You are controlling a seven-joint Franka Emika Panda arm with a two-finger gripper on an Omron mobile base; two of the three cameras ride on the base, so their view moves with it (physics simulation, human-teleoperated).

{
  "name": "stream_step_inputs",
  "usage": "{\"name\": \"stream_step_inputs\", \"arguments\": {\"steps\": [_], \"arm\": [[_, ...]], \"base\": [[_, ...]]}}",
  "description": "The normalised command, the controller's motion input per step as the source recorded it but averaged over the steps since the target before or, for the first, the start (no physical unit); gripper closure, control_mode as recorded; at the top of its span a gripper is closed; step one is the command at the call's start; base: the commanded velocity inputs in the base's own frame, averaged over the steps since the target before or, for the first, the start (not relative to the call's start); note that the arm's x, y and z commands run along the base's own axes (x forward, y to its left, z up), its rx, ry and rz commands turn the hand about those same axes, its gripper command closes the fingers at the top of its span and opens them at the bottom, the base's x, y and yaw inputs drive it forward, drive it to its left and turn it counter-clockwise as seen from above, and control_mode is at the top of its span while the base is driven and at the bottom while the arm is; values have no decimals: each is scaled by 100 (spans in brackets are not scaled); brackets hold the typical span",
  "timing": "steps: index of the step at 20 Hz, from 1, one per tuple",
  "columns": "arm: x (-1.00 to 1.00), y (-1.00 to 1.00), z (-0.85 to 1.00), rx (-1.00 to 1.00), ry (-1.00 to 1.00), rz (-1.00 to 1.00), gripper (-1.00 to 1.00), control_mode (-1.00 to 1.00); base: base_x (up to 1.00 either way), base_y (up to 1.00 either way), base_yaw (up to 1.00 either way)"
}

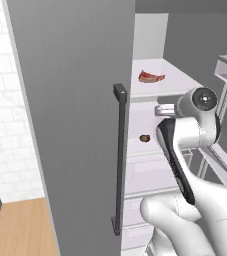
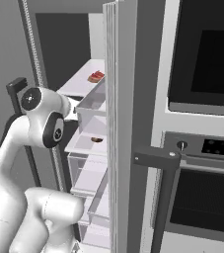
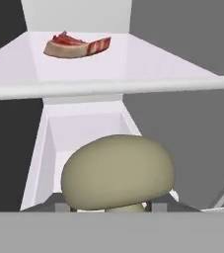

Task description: Place one mushroom and one steak in each tupperware on the nearby counter, to pack two identical lunches.

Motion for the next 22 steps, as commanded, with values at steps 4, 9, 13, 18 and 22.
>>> {"name": "stream_step_inputs", "arguments": {"steps": [4,9,13,18,22], "arm": [[-100,10,-65,-4,32,21,100,-100],[-78,13,-42,0,22,11,100,100],[0,0,0,0,0,0,100,100],[0,0,0,0,0,0,100,100],[0,0,0,0,0,0,100,100]], "base": [[0,0,0],[-20,4,3],[-100,0,11],[-100,-1,0],[-100,-17,-44]]}}
